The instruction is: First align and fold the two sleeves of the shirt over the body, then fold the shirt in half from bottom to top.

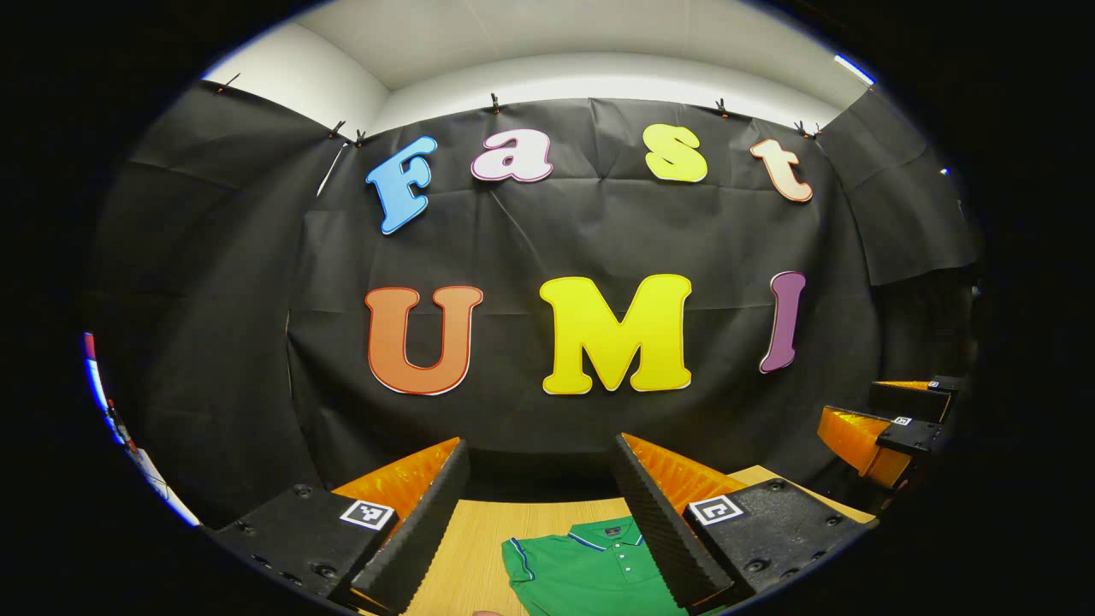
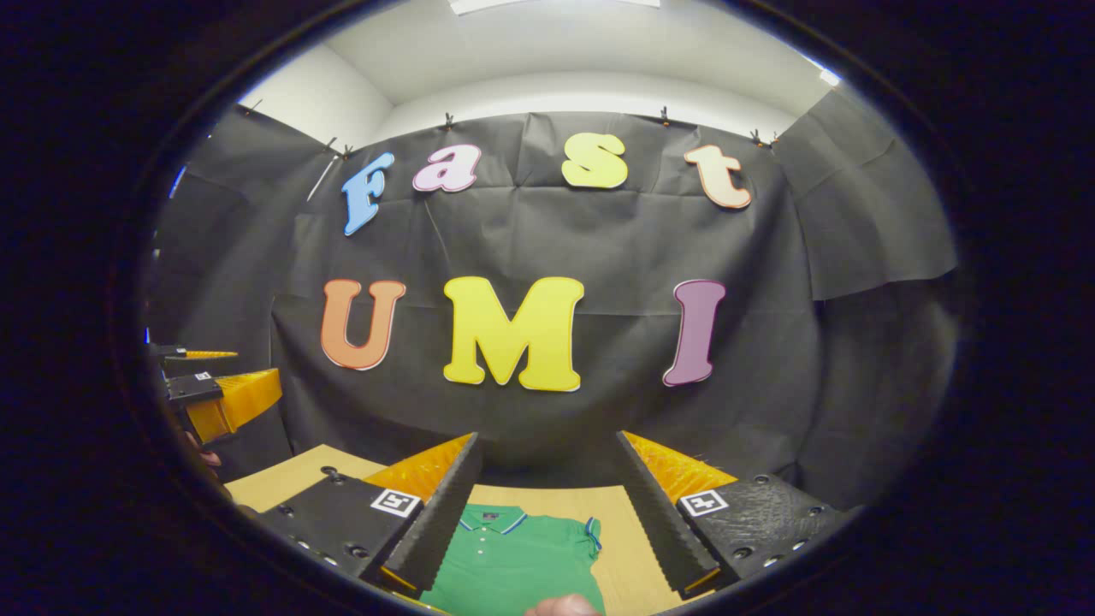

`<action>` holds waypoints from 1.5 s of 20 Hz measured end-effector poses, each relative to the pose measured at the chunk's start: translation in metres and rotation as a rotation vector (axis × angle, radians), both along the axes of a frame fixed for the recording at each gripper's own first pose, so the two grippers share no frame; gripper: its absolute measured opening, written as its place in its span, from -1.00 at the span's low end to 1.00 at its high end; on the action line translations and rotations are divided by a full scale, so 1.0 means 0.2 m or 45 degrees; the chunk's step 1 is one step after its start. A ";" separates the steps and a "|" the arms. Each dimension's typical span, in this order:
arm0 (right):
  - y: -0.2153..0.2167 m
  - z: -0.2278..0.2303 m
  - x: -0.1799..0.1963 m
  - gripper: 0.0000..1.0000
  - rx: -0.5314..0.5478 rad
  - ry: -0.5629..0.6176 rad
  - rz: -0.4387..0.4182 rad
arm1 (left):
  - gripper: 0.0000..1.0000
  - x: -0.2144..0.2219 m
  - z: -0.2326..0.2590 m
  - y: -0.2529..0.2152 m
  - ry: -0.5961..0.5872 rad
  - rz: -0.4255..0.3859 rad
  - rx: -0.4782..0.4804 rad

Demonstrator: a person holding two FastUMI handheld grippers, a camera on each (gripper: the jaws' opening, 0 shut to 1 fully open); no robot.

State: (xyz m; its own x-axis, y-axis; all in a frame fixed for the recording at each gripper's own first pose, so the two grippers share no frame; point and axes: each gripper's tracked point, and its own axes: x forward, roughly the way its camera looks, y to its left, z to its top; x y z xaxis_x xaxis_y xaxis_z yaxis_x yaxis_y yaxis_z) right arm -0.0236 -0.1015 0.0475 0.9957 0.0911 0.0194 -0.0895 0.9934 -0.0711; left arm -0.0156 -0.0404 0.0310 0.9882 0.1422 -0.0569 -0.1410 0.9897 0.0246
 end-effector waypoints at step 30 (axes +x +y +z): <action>-0.61 -2.04 1.30 0.32 -0.150 1.062 0.053 | 1.00 0.23 -0.31 0.00 0.270 0.415 0.007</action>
